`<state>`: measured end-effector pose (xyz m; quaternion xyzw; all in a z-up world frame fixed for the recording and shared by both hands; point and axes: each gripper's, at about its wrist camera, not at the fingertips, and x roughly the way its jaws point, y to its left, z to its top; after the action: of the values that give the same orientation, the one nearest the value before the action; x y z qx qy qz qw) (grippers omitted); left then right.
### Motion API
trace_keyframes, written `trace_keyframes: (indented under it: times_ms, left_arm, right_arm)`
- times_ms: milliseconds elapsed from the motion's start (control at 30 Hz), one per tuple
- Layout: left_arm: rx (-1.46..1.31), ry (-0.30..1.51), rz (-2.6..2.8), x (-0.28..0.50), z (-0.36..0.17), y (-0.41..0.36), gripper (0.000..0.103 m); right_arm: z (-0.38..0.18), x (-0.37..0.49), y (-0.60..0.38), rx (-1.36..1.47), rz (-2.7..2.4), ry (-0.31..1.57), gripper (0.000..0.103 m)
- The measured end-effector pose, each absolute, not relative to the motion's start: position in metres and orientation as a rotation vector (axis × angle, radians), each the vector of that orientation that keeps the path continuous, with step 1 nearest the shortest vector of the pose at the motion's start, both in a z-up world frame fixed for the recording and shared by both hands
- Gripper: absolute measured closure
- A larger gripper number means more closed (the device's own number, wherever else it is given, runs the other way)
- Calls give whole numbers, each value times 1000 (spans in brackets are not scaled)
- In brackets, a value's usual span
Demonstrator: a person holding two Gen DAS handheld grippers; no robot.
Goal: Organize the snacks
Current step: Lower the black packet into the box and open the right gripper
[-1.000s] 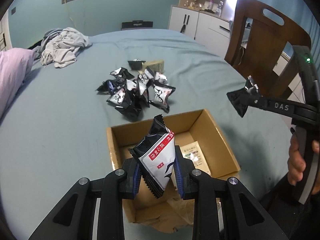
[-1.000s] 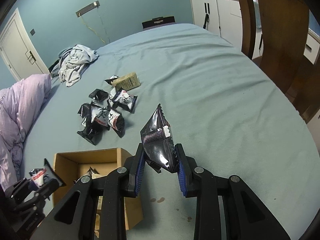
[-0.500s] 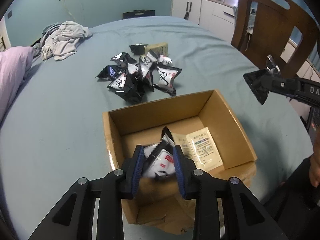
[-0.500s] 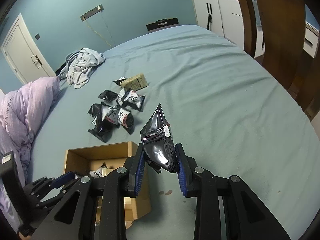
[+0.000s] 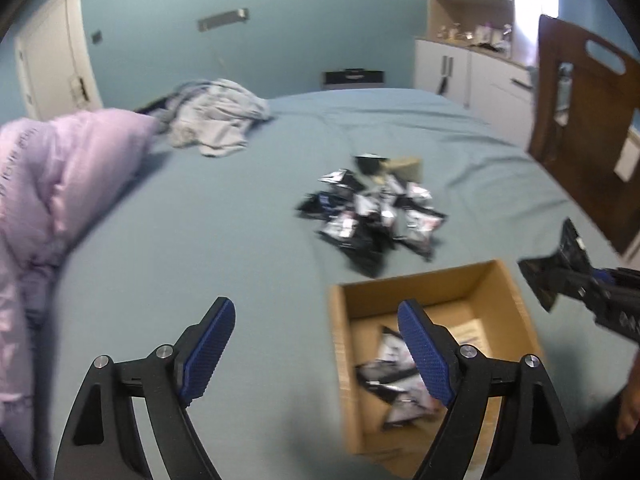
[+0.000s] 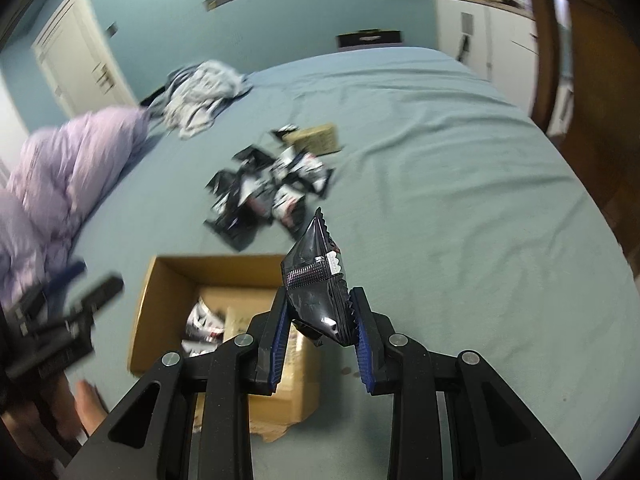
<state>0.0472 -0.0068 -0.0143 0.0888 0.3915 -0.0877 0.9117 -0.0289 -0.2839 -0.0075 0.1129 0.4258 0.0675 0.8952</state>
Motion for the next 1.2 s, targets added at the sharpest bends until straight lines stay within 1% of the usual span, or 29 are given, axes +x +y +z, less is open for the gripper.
trace_keyframes:
  times_ms: [200,700,900,933,967,1033,1200]
  left_arm:
    - [204,822,-146,53,-19,-3,18]
    - [265,827,-145,52,-24,-13,18]
    - [247,836,-135,53,-24,-8,18]
    - [241,836,-130,53,-24,-7,18]
    - [238,836,-128,53,-24,-7,18]
    - [235,836,-125,53,-23,-6,18]
    - [227,835,-127,52,-22,-6,18]
  right_arm:
    - [-18,-18,-257,106,223,949,76]
    - [-40,3,-226,3,296,1081,74]
    - [-39,2,-219,-23,306,1066,73]
    - [-39,1,-220,-15,310,1063,69]
    - [-38,0,-222,-2,310,1061,61]
    - [-38,1,-227,31,298,1058,51]
    - [-23,-8,-247,133,260,963,49]
